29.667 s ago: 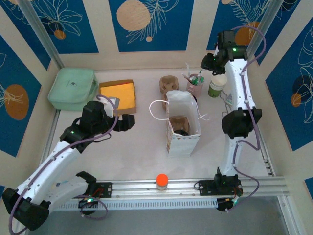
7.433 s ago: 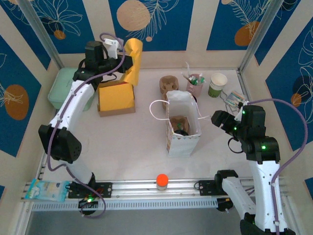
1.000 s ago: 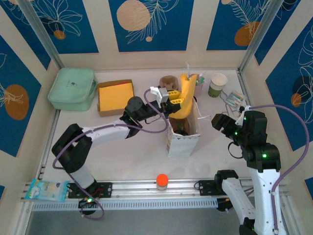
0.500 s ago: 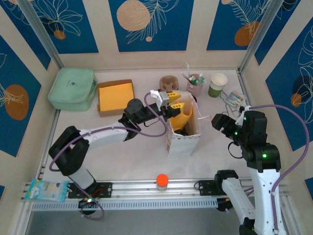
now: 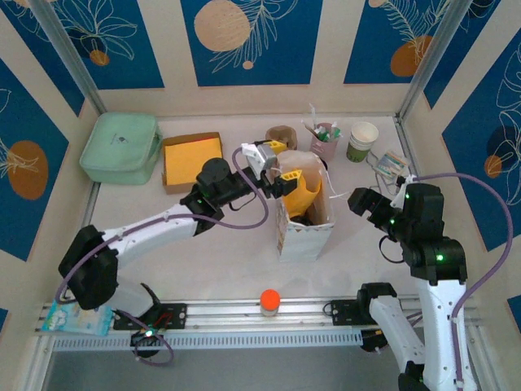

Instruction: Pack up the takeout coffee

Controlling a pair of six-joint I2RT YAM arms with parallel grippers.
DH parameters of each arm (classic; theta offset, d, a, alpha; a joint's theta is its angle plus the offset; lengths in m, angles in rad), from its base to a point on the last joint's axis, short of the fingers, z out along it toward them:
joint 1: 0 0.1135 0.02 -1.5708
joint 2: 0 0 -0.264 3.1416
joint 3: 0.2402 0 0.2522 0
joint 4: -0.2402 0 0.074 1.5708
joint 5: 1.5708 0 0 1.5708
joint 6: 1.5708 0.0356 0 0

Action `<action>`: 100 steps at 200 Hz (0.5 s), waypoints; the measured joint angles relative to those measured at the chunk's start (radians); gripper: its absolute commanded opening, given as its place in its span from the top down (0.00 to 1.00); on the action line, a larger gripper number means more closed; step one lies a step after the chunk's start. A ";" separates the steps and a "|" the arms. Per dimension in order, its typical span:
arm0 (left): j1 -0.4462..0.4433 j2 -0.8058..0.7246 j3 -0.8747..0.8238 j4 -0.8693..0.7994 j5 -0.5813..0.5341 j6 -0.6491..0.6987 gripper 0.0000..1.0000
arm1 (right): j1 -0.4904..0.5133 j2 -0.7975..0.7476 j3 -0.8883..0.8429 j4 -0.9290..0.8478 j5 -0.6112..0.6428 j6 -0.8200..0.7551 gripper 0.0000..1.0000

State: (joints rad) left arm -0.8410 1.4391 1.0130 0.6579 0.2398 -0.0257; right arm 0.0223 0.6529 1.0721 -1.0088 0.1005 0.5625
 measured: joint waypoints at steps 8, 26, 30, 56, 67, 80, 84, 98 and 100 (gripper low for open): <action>0.000 -0.016 0.000 -0.022 -0.022 0.009 0.16 | 0.003 0.004 0.000 0.001 -0.002 -0.001 0.01; 0.000 -0.055 0.000 -0.073 -0.074 0.022 0.14 | 0.004 0.011 0.000 0.008 -0.005 -0.005 0.01; 0.000 -0.062 0.000 -0.082 -0.085 0.026 0.13 | 0.004 0.012 0.000 0.010 -0.005 -0.006 0.01; 0.000 -0.124 -0.013 -0.127 -0.163 0.053 0.10 | 0.004 0.014 0.000 0.023 -0.005 -0.013 0.01; 0.000 -0.154 -0.030 -0.144 -0.196 0.062 0.10 | 0.004 0.016 0.001 0.029 -0.005 -0.014 0.01; 0.000 -0.185 -0.048 -0.161 -0.230 0.070 0.09 | 0.005 0.019 0.001 0.041 -0.005 -0.016 0.01; 0.000 -0.192 -0.053 -0.167 -0.240 0.074 0.08 | 0.005 0.020 0.001 0.045 -0.005 -0.017 0.01; 0.000 -0.223 -0.076 -0.184 -0.276 0.086 0.07 | 0.005 0.021 0.001 0.060 -0.005 -0.021 0.01; 0.000 -0.229 -0.080 -0.187 -0.282 0.088 0.07 | 0.005 0.021 0.002 0.062 -0.005 -0.021 0.01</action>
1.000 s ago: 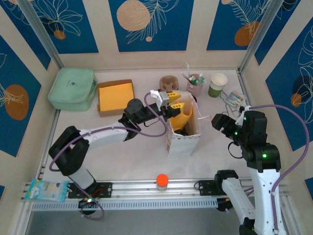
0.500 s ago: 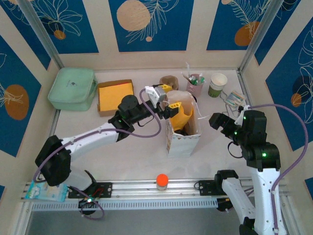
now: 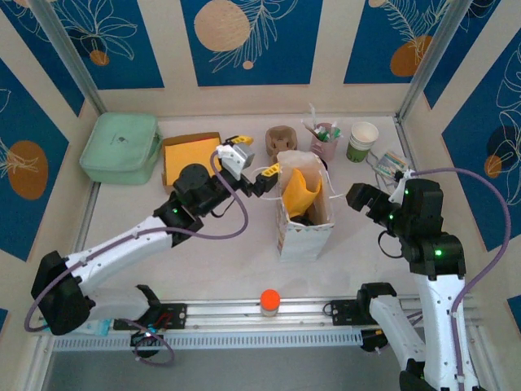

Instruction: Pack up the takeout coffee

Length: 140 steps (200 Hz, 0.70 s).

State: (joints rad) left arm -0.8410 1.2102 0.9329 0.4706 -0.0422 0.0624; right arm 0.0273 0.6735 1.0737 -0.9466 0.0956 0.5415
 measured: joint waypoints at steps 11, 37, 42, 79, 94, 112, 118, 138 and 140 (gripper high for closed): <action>0.000 -0.026 -0.021 -0.016 -0.031 0.008 0.07 | 0.000 0.000 0.001 0.010 0.000 -0.003 0.01; 0.000 -0.086 -0.060 -0.051 -0.110 0.033 0.05 | 0.006 0.010 0.011 0.030 0.001 -0.008 0.01; 0.000 -0.098 -0.067 -0.057 -0.125 0.039 0.05 | 0.006 0.012 0.013 0.035 0.001 -0.010 0.01; 0.000 -0.172 -0.107 -0.095 -0.221 0.074 0.05 | 0.009 0.018 0.026 0.067 0.013 -0.029 0.01; 0.000 -0.196 -0.118 -0.105 -0.257 0.086 0.05 | 0.011 0.014 0.027 0.076 0.032 -0.044 0.01; 0.000 -0.226 -0.138 -0.113 -0.303 0.102 0.05 | 0.012 -0.005 0.026 0.095 0.059 -0.058 0.01; 0.000 -0.237 -0.148 -0.113 -0.321 0.105 0.05 | 0.012 -0.017 0.025 0.109 0.066 -0.064 0.01; 0.000 -0.265 -0.176 -0.116 -0.380 0.117 0.05 | 0.012 -0.072 0.000 0.167 0.085 -0.082 0.01; 0.000 -0.268 -0.179 -0.117 -0.386 0.119 0.05 | 0.012 -0.079 -0.004 0.173 0.086 -0.084 0.01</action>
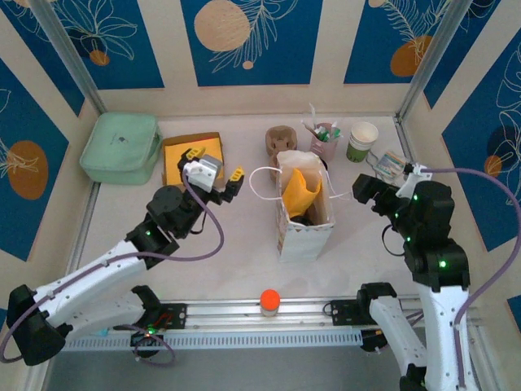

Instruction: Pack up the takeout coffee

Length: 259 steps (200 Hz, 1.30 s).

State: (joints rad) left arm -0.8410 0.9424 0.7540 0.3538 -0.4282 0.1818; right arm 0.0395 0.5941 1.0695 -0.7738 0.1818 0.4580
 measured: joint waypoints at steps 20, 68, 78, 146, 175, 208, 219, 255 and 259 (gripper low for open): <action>0.000 -0.020 -0.031 0.001 -0.061 0.008 0.05 | 0.000 -0.057 -0.037 0.049 0.006 -0.014 0.01; 0.000 -0.056 -0.111 0.006 -0.190 0.027 0.00 | 0.000 -0.074 -0.097 0.079 0.041 -0.033 0.01; 0.000 -0.060 -0.123 0.006 -0.210 0.030 0.00 | 0.000 -0.077 -0.112 0.087 0.048 -0.034 0.01; 0.000 -0.083 -0.190 -0.010 -0.281 0.034 0.00 | 0.000 -0.234 -0.303 0.162 0.071 -0.010 0.01; 0.000 -0.087 -0.224 -0.024 -0.280 0.034 0.00 | 0.000 -0.266 -0.334 0.180 0.048 -0.014 0.01; 0.000 -0.087 -0.247 -0.027 -0.291 0.034 0.00 | 0.000 -0.266 -0.353 0.188 0.027 -0.025 0.01; 0.000 -0.086 -0.250 -0.026 -0.299 0.034 0.00 | 0.000 -0.266 -0.364 0.188 0.023 -0.029 0.01; 0.000 -0.086 -0.274 -0.026 -0.331 0.033 0.00 | 0.000 -0.266 -0.390 0.188 0.021 -0.036 0.01; 0.000 -0.086 -0.278 -0.026 -0.335 0.034 0.00 | 0.000 -0.266 -0.392 0.188 0.021 -0.037 0.01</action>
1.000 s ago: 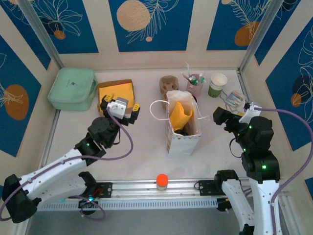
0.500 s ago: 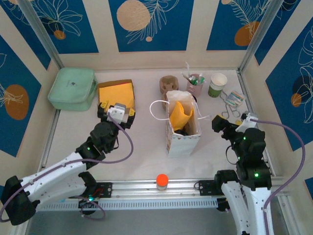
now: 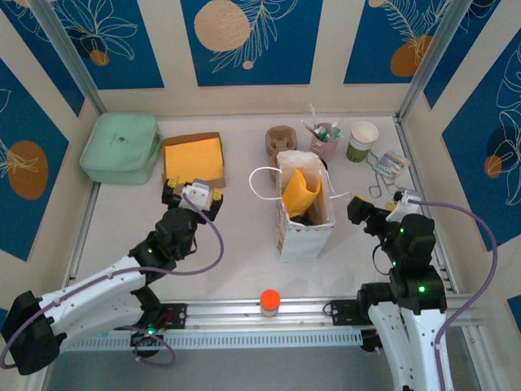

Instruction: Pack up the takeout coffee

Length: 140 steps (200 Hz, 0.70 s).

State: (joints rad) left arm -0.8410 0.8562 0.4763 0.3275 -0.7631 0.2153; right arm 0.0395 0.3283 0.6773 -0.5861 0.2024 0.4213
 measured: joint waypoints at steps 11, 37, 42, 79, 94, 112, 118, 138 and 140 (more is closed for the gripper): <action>0.000 0.000 -0.010 0.000 -0.010 0.000 0.00 | 0.000 0.000 -0.006 0.000 0.000 0.000 0.01; 0.000 -0.006 -0.031 0.000 -0.034 0.000 0.00 | 0.000 0.000 -0.020 -0.001 0.004 -0.004 0.01; 0.000 -0.009 -0.034 0.000 -0.037 0.000 0.00 | 0.000 0.000 -0.023 -0.001 0.007 -0.004 0.01; 0.000 -0.034 -0.067 0.001 -0.063 0.000 0.00 | 0.000 0.000 -0.046 -0.001 0.024 -0.014 0.01; 0.000 -0.038 -0.080 0.001 -0.076 0.000 0.00 | 0.000 0.000 -0.055 -0.004 0.032 -0.015 0.01; 0.000 -0.038 -0.091 0.001 -0.086 0.000 0.00 | 0.000 0.000 -0.064 -0.003 0.038 -0.015 0.01; 0.000 -0.038 -0.093 0.001 -0.089 0.000 0.00 | 0.000 0.000 -0.068 -0.003 0.041 -0.015 0.01; 0.000 -0.038 -0.099 0.003 -0.103 0.000 0.00 | 0.001 0.000 -0.080 -0.004 0.054 -0.014 0.01; 0.000 -0.038 -0.100 0.004 -0.104 0.001 0.00 | 0.001 0.000 -0.082 -0.003 0.056 -0.014 0.01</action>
State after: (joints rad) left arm -0.8410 0.8181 0.3767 0.3317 -0.8673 0.2161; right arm 0.0402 0.3283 0.5957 -0.5896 0.2581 0.4068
